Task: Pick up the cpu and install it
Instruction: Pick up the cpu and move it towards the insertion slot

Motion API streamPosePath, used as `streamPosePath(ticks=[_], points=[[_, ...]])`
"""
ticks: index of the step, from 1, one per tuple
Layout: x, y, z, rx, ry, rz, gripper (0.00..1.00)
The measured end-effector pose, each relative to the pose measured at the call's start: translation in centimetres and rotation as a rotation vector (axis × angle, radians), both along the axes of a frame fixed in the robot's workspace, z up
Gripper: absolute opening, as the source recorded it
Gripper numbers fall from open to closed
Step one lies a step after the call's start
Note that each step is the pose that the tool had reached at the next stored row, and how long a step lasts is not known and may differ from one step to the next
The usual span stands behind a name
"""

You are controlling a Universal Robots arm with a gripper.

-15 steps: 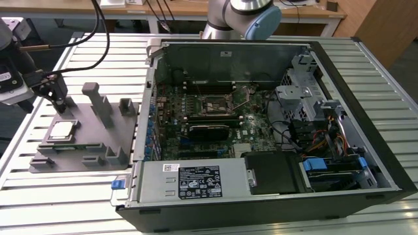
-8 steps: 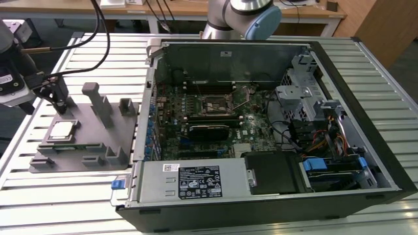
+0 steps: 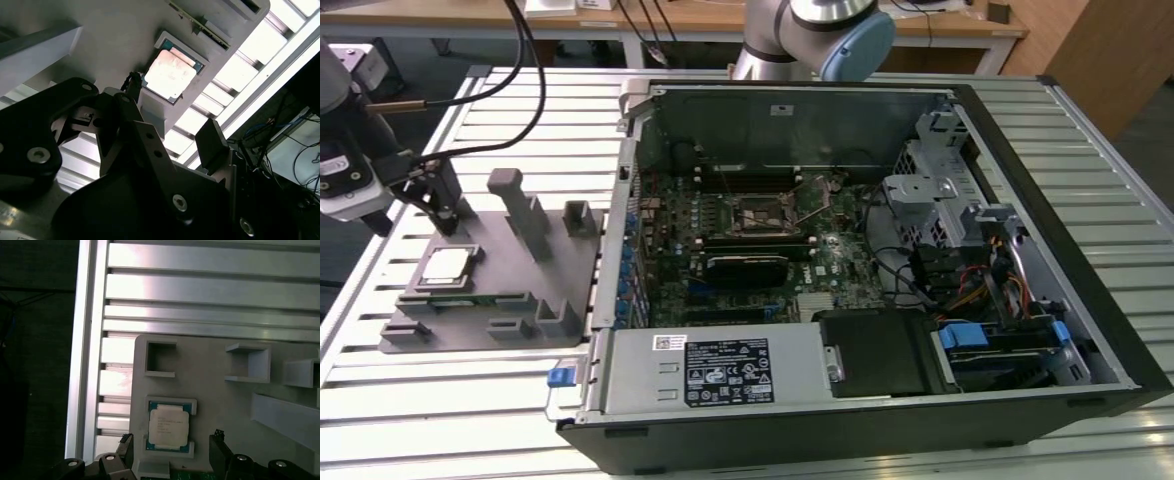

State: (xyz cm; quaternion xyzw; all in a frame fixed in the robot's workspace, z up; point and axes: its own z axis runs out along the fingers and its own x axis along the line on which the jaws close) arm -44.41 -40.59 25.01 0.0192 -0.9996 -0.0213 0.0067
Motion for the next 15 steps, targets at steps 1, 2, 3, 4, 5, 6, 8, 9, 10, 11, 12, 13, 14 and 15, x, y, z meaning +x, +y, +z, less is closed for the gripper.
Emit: streamPosePath(ticks=[1,2,3,4,5,6,8,9,10,11,12,13,14,15], points=[[0.0,0.0,-0.04,0.0,0.0001,0.0,0.7],[0.0,0.0,-0.07,-0.0001,0.0001,0.0,0.7],[0.0,0.0,-0.11,0.0,0.0001,0.0,0.7],[0.0,0.0,-0.15,0.0,0.0,0.0,0.7],[0.0,0.0,-0.19,0.0001,-0.0001,0.0,0.7],[0.0,0.0,-0.22,0.0001,-0.0001,0.0,0.7],[0.0,0.0,-0.31,0.0,-0.0001,0.0,0.7],[0.0,0.0,-0.35,0.0001,-0.0001,0.0,0.7],[0.0,0.0,-0.4,0.0,-0.0001,0.0,0.7],[0.0,0.0,-0.45,0.0001,-0.0001,0.0,0.7],[0.0,0.0,-0.48,0.0,0.0,0.0,0.7],[0.0,0.0,-0.52,0.0,0.0001,0.0,0.7],[0.0,0.0,-0.57,0.0,0.0,0.0,0.7],[0.0,0.0,-0.61,0.0001,0.0,0.0,0.7]])
